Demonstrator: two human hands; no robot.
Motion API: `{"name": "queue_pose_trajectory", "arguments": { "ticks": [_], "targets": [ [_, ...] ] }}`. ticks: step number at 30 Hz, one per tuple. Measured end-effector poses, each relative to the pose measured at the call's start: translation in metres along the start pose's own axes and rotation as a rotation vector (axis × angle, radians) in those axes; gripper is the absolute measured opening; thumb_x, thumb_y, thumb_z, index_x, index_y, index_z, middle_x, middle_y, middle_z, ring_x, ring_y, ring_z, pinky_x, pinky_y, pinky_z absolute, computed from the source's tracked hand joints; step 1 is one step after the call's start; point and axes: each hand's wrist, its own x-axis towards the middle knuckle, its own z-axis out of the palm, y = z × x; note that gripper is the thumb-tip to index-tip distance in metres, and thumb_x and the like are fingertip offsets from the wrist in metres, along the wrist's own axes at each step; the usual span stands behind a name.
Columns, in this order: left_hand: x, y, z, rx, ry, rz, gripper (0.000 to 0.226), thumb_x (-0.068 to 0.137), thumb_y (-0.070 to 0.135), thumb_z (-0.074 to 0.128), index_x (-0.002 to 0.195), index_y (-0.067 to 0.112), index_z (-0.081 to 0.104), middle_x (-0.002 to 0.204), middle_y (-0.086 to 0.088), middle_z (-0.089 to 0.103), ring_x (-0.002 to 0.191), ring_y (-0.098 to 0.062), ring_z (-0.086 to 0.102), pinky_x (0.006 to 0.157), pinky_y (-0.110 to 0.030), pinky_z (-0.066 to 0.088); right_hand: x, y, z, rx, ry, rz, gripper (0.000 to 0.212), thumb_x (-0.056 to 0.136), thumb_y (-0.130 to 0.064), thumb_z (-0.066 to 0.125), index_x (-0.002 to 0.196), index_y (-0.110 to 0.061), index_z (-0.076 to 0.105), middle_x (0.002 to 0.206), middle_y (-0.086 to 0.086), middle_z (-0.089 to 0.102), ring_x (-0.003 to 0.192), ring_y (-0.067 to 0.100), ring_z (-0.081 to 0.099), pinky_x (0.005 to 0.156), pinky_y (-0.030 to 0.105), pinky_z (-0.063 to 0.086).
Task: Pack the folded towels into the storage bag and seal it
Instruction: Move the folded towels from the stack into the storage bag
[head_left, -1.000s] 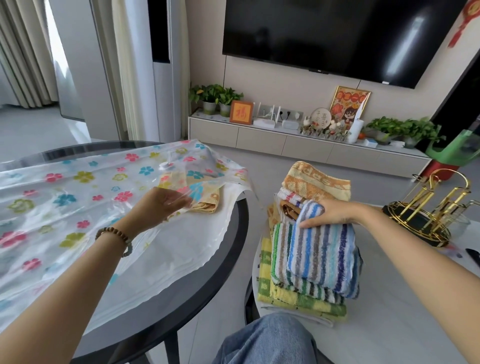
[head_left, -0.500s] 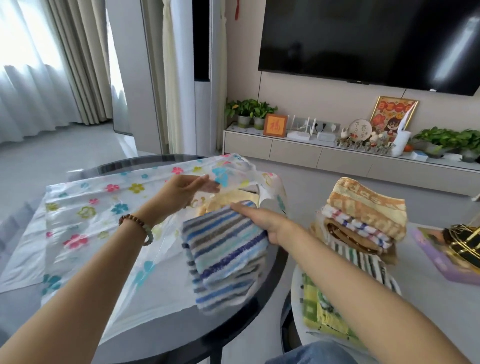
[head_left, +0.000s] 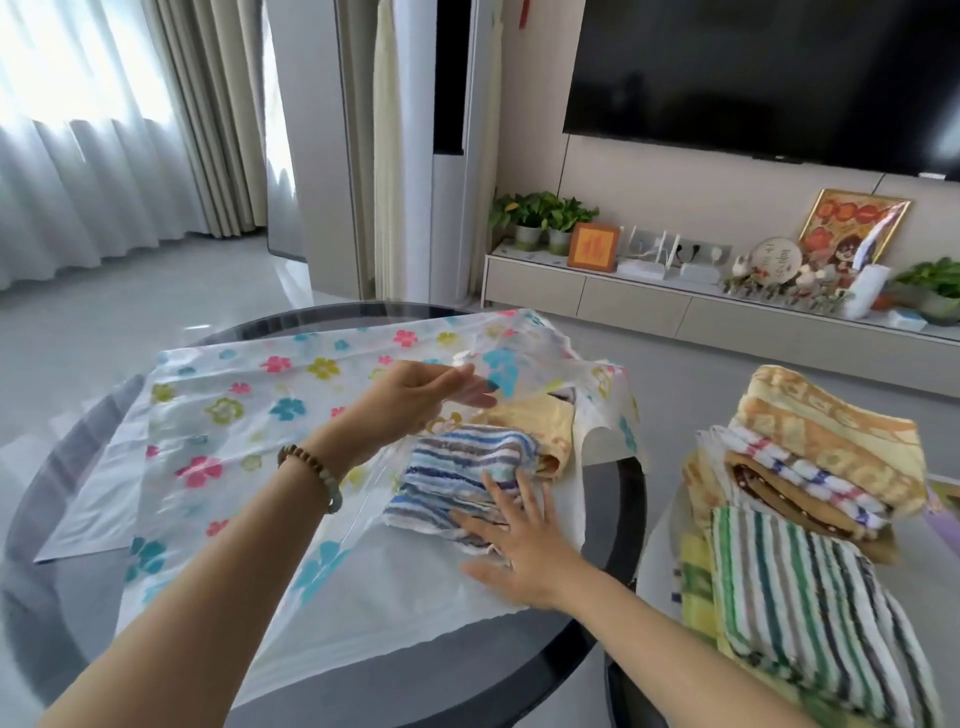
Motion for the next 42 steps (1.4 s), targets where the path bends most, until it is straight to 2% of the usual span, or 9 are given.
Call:
{"name": "queue_pose_trajectory", "arguments": {
  "ticks": [3, 13, 21, 24, 28, 31, 35, 39, 42],
  "targets": [
    [-0.002, 0.005, -0.004, -0.033, -0.023, -0.010, 0.035, 0.096, 0.037, 0.040, 0.104, 0.020, 0.070, 0.101, 0.004, 0.074, 0.043, -0.007, 0.022, 0.038, -0.012, 0.024, 0.028, 0.001, 0.000, -0.041, -0.075, 0.102, 0.063, 0.086, -0.074, 0.025, 0.145, -0.053, 0.015, 0.156, -0.008, -0.029, 0.135, 0.031, -0.041, 0.108, 0.055, -0.026],
    [0.006, 0.008, -0.024, -0.060, -0.102, 0.028, 0.039, 0.096, 0.039, 0.039, 0.108, 0.017, 0.069, 0.103, 0.005, 0.073, 0.044, -0.007, 0.024, 0.052, -0.021, 0.030, 0.153, -0.024, -0.005, 0.023, -0.028, 0.415, 0.066, 0.085, -0.072, 0.024, 0.145, -0.045, 0.022, 0.162, 0.002, -0.005, 0.141, 0.043, -0.024, 0.108, 0.064, -0.015],
    [0.009, -0.013, -0.018, -0.052, -0.034, -0.003, 0.036, 0.094, 0.044, 0.039, 0.105, 0.026, 0.068, 0.101, 0.015, 0.072, 0.056, -0.024, 0.027, 0.068, -0.033, 0.036, 0.096, -0.019, -0.029, 0.122, -0.079, 0.123, 0.063, 0.090, -0.060, 0.042, 0.146, -0.048, 0.017, 0.162, -0.002, -0.012, 0.141, 0.033, -0.030, 0.115, 0.053, -0.008],
    [0.006, -0.019, -0.009, -0.054, -0.012, 0.020, 0.037, 0.093, 0.046, 0.040, 0.103, 0.026, 0.069, 0.099, 0.014, 0.073, 0.050, -0.017, 0.029, 0.051, -0.018, 0.034, 0.032, -0.019, -0.050, 0.159, -0.039, -0.072, 0.055, 0.094, -0.049, 0.046, 0.145, -0.042, 0.027, 0.162, -0.007, -0.002, 0.146, 0.016, -0.014, 0.118, 0.043, -0.002],
    [0.005, -0.026, 0.013, -0.012, 0.030, 0.036, 0.035, 0.095, 0.039, 0.041, 0.100, 0.021, 0.070, 0.095, 0.012, 0.074, 0.045, -0.012, 0.025, 0.041, -0.020, 0.028, -0.059, 0.000, -0.080, 0.367, 0.103, -0.101, 0.029, 0.090, -0.048, 0.053, 0.119, -0.048, 0.055, 0.145, -0.035, 0.029, 0.139, -0.004, 0.019, 0.111, 0.018, 0.023],
    [0.005, -0.034, 0.031, -0.005, 0.035, 0.025, 0.035, 0.096, 0.035, 0.041, 0.100, 0.017, 0.071, 0.093, 0.015, 0.074, 0.042, -0.010, 0.025, 0.040, -0.017, 0.029, -0.110, 0.034, -0.104, 0.443, 0.259, 0.032, 0.019, 0.088, -0.040, 0.061, 0.107, -0.044, 0.062, 0.130, -0.037, 0.043, 0.123, -0.016, 0.037, 0.097, 0.001, 0.025],
    [0.007, -0.042, 0.063, 0.098, 0.039, 0.047, 0.029, 0.093, 0.030, 0.050, 0.095, 0.013, 0.073, 0.079, 0.021, 0.073, 0.041, 0.000, 0.040, 0.043, -0.013, 0.037, -0.160, 0.103, -0.123, 0.526, 0.451, 0.418, 0.026, 0.084, -0.028, 0.069, 0.108, -0.024, 0.059, 0.119, -0.011, 0.054, 0.118, 0.006, 0.050, 0.099, 0.026, 0.036],
    [0.009, -0.049, 0.097, 0.419, -0.057, 0.116, 0.020, 0.083, 0.028, 0.066, 0.100, 0.019, 0.071, 0.096, 0.009, 0.072, 0.073, 0.000, 0.063, 0.077, -0.026, 0.052, -0.208, 0.150, -0.118, 0.492, 0.376, 0.782, 0.070, 0.074, -0.042, 0.076, 0.131, -0.016, 0.044, 0.141, 0.006, 0.042, 0.130, 0.022, 0.040, 0.100, 0.033, 0.035],
    [0.012, -0.047, 0.133, 0.620, -0.091, 0.058, 0.037, 0.081, 0.036, 0.068, 0.115, 0.024, 0.063, 0.110, 0.005, 0.068, 0.072, 0.000, 0.057, 0.075, -0.023, 0.047, -0.229, 0.162, -0.106, 0.637, 0.297, 0.911, 0.102, 0.067, -0.049, 0.079, 0.147, -0.015, 0.025, 0.154, 0.008, 0.026, 0.139, 0.026, 0.030, 0.111, 0.041, 0.032]
  ]
}}
